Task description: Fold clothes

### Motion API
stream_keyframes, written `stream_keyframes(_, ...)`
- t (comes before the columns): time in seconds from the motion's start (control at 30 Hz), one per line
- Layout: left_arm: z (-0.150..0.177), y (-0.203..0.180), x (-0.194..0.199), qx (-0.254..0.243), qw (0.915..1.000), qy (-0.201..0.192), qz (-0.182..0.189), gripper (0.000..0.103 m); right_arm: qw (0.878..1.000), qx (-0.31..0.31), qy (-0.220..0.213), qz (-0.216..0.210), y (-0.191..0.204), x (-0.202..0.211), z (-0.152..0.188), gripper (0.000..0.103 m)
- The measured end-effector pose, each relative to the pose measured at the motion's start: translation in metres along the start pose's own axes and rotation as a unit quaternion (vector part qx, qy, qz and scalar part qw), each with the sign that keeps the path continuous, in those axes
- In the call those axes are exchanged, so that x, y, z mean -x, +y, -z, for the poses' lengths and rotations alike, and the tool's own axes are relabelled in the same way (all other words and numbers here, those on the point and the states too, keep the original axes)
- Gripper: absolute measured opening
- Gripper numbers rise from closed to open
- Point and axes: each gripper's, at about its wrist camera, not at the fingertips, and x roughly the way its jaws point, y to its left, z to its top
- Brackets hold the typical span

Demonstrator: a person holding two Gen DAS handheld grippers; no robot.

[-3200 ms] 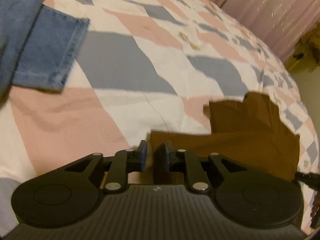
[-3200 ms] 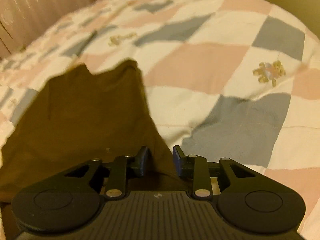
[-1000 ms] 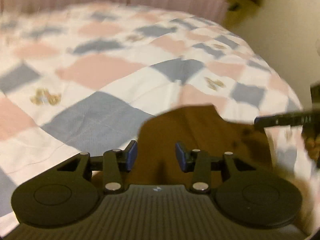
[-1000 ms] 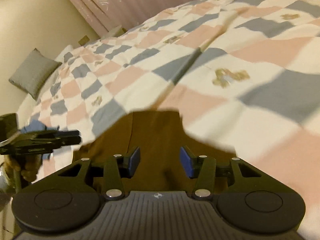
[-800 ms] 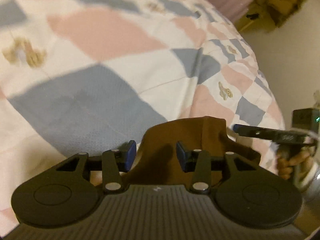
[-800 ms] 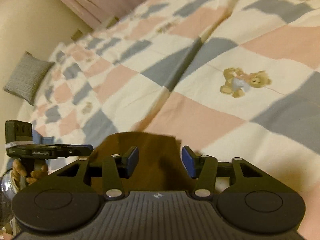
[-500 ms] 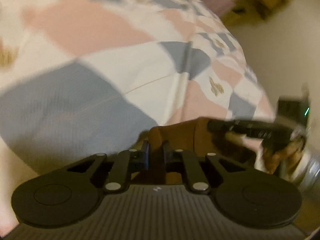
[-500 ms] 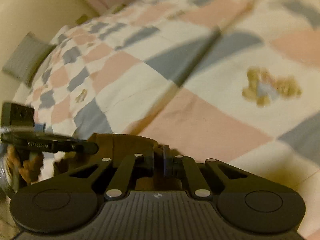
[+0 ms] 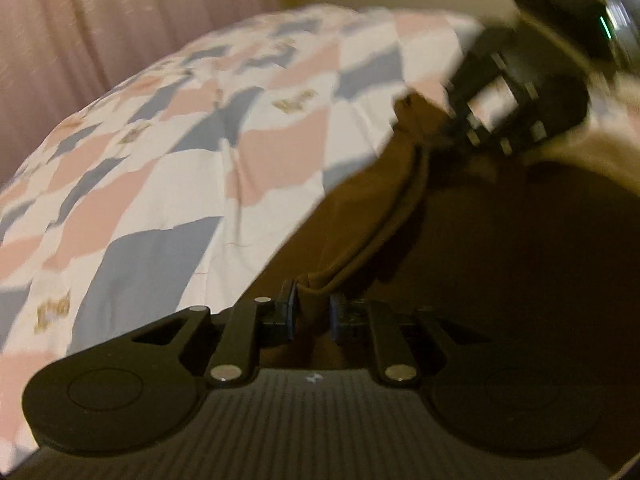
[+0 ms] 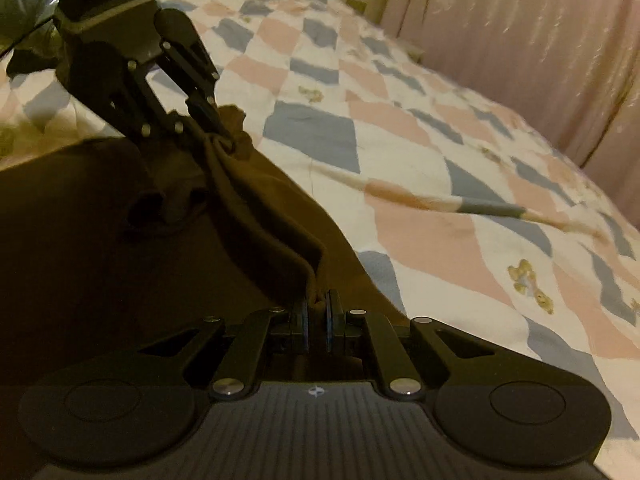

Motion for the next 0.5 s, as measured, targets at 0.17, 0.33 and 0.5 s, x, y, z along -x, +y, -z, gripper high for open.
stream_keyframes(0.17, -0.012, 0.012, 0.026, 0.114, 0.9902, -0.054, 0.059, 0.021, 0.993, 0.112, 0.027, 0.037, 0.039, -0.009, 0.009, 0.008)
stream_keyframes(0.33, -0.022, 0.022, 0.026, 0.199, 0.9757, -0.081, 0.045, 0.025, 0.976, 0.198, 0.044, 0.073, 0.065, -0.021, 0.018, 0.019)
stream_keyframes(0.5, -0.007, -0.04, -0.019, 0.026, 0.9987, 0.03, -0.031, 0.022, 0.994, 0.089, 0.041, 0.056, 0.043, 0.003, -0.002, 0.031)
